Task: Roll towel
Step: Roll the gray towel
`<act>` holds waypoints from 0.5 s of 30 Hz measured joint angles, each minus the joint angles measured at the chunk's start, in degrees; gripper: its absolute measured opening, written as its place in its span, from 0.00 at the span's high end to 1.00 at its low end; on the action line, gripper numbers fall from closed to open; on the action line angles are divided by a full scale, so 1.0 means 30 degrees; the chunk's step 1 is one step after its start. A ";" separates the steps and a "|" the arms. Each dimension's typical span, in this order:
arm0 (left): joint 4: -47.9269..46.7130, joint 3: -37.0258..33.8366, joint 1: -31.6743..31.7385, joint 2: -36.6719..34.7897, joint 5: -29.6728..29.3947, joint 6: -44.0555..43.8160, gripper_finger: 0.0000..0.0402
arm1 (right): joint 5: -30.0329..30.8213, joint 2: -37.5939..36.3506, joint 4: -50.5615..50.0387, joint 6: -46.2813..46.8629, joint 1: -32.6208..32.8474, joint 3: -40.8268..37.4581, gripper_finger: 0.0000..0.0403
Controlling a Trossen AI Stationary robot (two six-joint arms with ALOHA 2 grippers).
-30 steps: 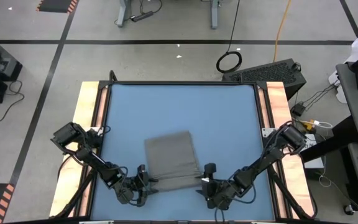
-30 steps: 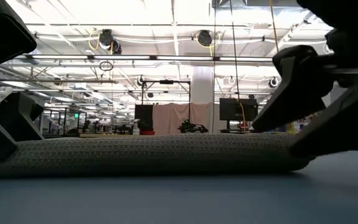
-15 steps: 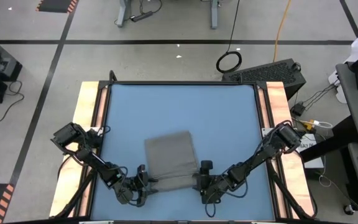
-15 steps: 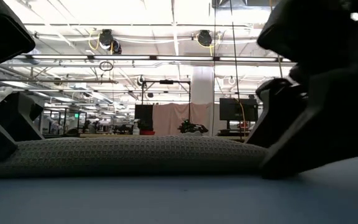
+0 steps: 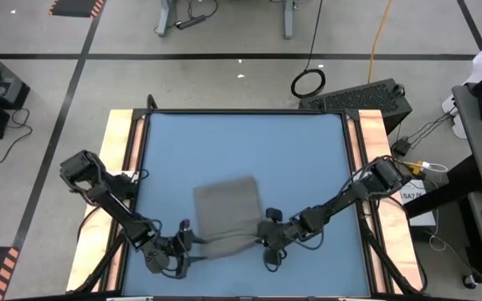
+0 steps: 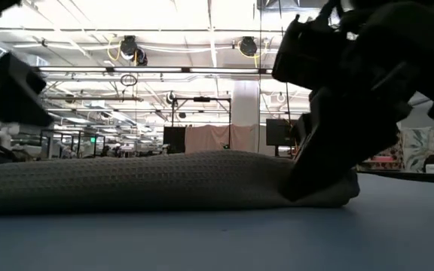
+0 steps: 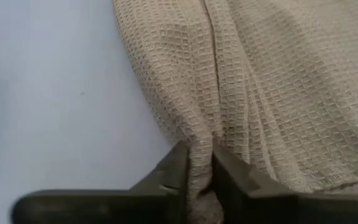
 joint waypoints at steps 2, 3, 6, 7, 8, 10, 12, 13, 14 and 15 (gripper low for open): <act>0.0087 0.0009 -0.0172 -0.0386 -0.0785 0.0178 0.41 | -0.1012 -0.0326 0.0069 0.0267 -0.0419 -0.0021 0.94; 0.0196 0.0070 -0.0258 -0.0405 -0.1069 0.0498 0.41 | -0.1473 -0.0503 0.0065 0.0408 -0.0639 -0.0021 0.96; 0.0207 0.0244 -0.0400 -0.0138 -0.1501 0.0891 0.41 | -0.3267 -0.1039 -0.0203 0.0583 -0.1443 -0.0057 0.98; 0.0199 0.0327 -0.0407 0.0071 -0.1722 0.0940 0.41 | -0.3953 -0.1251 -0.0361 0.0666 -0.1731 -0.0069 0.98; 0.0219 0.0442 -0.0392 0.0334 -0.1774 0.0940 0.41 | -0.4613 -0.1430 -0.0523 0.0804 -0.2061 -0.0086 0.97; 0.0211 0.0585 -0.0392 0.0724 -0.2072 0.0940 0.41 | -0.6293 -0.1653 -0.0565 0.1067 -0.2813 -0.0123 0.96; 0.0500 0.0923 -0.0313 0.1346 -0.2215 0.0957 0.41 | -0.7501 -0.1780 -0.0638 0.1379 -0.3534 -0.0123 0.95; 0.0641 0.0995 -0.0297 0.1604 -0.2221 0.1017 0.41 | -0.7980 -0.1799 -0.0608 0.1526 -0.3894 -0.0123 0.95; 0.0728 0.1059 -0.0298 0.1845 -0.2287 0.1136 0.41 | -0.8347 -0.1806 -0.0569 0.1565 -0.4188 -0.0119 0.95; 0.1038 0.1190 -0.0270 0.2111 -0.2356 0.1183 0.41 | -0.8588 -0.1806 -0.0596 0.1565 -0.4425 -0.0108 0.95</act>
